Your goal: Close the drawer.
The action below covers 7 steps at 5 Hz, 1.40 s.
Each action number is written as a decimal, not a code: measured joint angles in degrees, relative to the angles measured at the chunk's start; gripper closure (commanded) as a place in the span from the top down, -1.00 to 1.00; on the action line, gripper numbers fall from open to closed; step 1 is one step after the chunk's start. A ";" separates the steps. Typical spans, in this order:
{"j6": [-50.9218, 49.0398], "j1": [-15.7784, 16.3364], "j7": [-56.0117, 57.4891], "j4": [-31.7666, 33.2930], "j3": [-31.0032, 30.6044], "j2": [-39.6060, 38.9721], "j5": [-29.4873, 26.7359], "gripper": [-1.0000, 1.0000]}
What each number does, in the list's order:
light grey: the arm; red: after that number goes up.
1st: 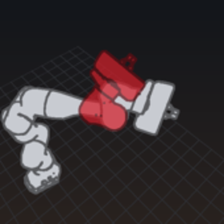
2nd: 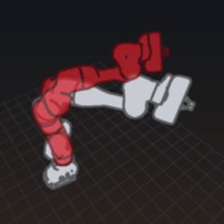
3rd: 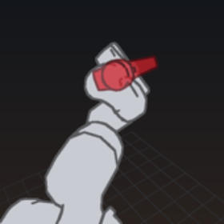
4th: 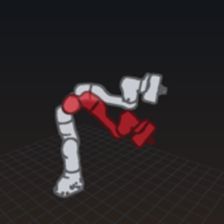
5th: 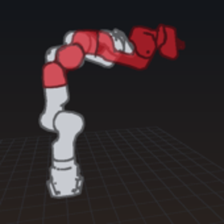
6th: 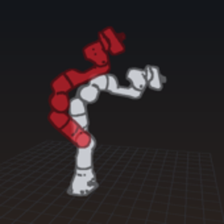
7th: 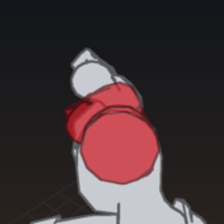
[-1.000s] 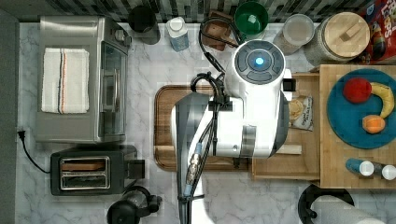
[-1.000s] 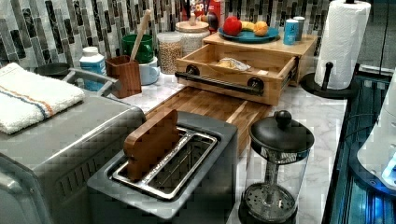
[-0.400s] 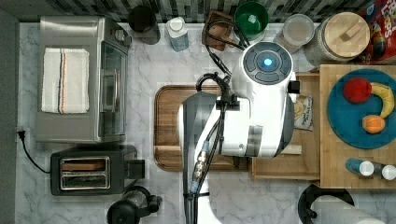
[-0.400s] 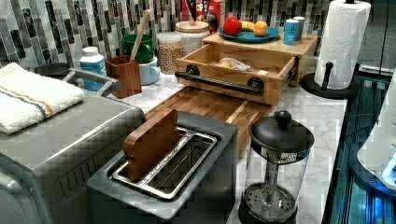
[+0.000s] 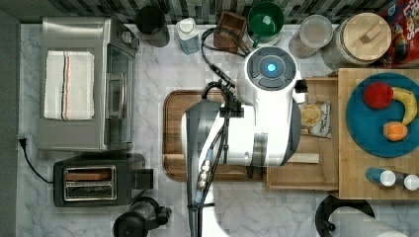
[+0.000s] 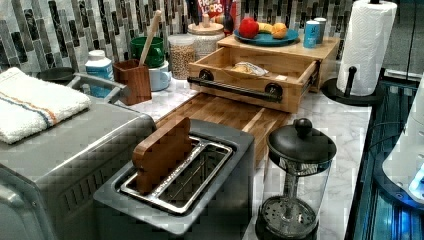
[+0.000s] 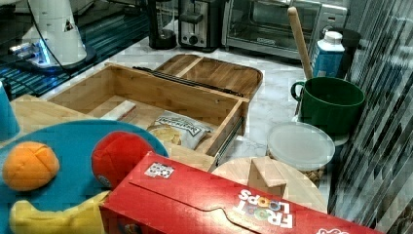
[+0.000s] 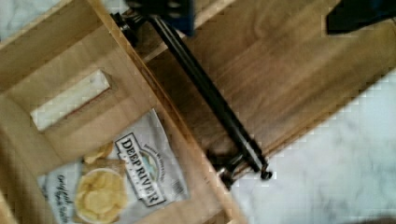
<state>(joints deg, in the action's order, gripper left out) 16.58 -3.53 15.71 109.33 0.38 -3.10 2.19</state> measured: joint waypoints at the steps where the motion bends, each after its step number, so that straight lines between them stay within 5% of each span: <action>1: 1.02 0.75 6.98 2.63 -1.56 0.45 1.25 -1.00; 4: 9.01 4.55 16.97 12.09 -7.41 2.20 4.66 -1.00; 7: 19.63 3.91 17.02 16.11 -6.16 0.25 9.45 -1.00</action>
<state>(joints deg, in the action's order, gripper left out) 36.20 0.37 32.73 125.45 -5.78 -2.85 11.64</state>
